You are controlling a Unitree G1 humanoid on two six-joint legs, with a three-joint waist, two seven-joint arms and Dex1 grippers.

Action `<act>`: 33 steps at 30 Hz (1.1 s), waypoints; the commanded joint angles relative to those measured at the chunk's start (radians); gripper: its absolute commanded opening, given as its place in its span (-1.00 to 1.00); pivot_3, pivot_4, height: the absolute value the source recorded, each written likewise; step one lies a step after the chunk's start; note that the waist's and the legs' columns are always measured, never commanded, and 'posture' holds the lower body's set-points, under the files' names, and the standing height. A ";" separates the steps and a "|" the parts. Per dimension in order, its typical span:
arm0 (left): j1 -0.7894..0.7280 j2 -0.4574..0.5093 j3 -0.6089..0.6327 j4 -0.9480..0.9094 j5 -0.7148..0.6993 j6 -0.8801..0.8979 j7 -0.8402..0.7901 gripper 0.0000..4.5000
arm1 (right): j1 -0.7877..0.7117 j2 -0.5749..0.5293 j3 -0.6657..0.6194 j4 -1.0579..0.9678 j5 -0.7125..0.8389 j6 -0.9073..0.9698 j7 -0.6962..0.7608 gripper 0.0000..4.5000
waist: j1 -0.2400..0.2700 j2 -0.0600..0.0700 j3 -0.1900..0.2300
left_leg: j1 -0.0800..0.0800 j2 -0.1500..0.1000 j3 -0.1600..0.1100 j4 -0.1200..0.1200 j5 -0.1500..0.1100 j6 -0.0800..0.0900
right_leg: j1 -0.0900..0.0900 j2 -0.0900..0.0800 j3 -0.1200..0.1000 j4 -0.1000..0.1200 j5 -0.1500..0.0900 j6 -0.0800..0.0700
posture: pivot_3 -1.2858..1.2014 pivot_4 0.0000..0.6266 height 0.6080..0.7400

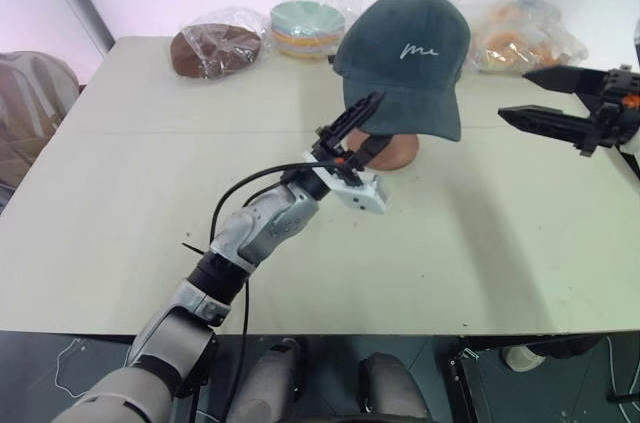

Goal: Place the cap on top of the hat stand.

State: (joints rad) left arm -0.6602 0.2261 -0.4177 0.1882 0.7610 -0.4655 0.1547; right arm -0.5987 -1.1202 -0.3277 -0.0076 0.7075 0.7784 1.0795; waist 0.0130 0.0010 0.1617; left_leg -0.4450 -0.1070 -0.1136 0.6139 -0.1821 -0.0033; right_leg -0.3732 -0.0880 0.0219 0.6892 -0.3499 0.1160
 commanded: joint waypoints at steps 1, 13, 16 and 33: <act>0.026 -0.011 -0.004 0.003 -0.132 -0.050 -0.083 0.98 | -0.024 -0.017 -0.020 -0.024 -0.002 -0.014 0.000 1.00 | 0.000 0.000 0.000 | 0.000 0.000 0.000 0.000 0.000 0.000 | 0.000 0.000 0.000 0.000 0.000 0.000 | 0.03 -0.52 1.00; 0.168 0.000 0.015 -0.108 -0.537 -0.017 -0.478 0.98 | -0.044 -0.010 -0.002 -0.015 -0.012 -0.022 0.007 1.00 | -0.001 0.001 0.000 | 0.000 0.000 0.000 0.000 0.000 0.000 | 0.000 0.000 0.000 0.000 0.000 0.000 | 0.03 -0.52 1.00; 0.183 0.013 0.054 -0.166 -0.619 0.055 -0.538 0.98 | -0.057 -0.008 0.006 -0.004 -0.019 -0.027 0.015 1.00 | -0.001 0.001 0.000 | 0.000 0.000 0.000 0.000 0.000 0.000 | 0.000 0.000 0.000 0.000 0.000 0.000 | 0.03 -0.52 1.00; -0.008 0.489 0.497 -0.328 -1.271 0.864 -1.007 0.98 | -0.128 -0.014 0.134 0.032 -0.166 -0.180 0.072 1.00 | -0.011 0.001 0.000 | 0.001 0.001 -0.001 0.000 0.000 0.000 | 0.000 0.000 0.000 -0.001 0.000 0.000 | 0.03 -0.52 1.00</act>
State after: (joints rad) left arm -0.6296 0.6846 0.0275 -0.1424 -0.4679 0.3600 -0.8062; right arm -0.6961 -1.1194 -0.1864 0.0342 0.5604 0.6328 1.1453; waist 0.0018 0.0018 0.1616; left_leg -0.4445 -0.1061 -0.1149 0.6135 -0.1821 -0.0032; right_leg -0.3728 -0.0875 0.0216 0.6880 -0.3501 0.1156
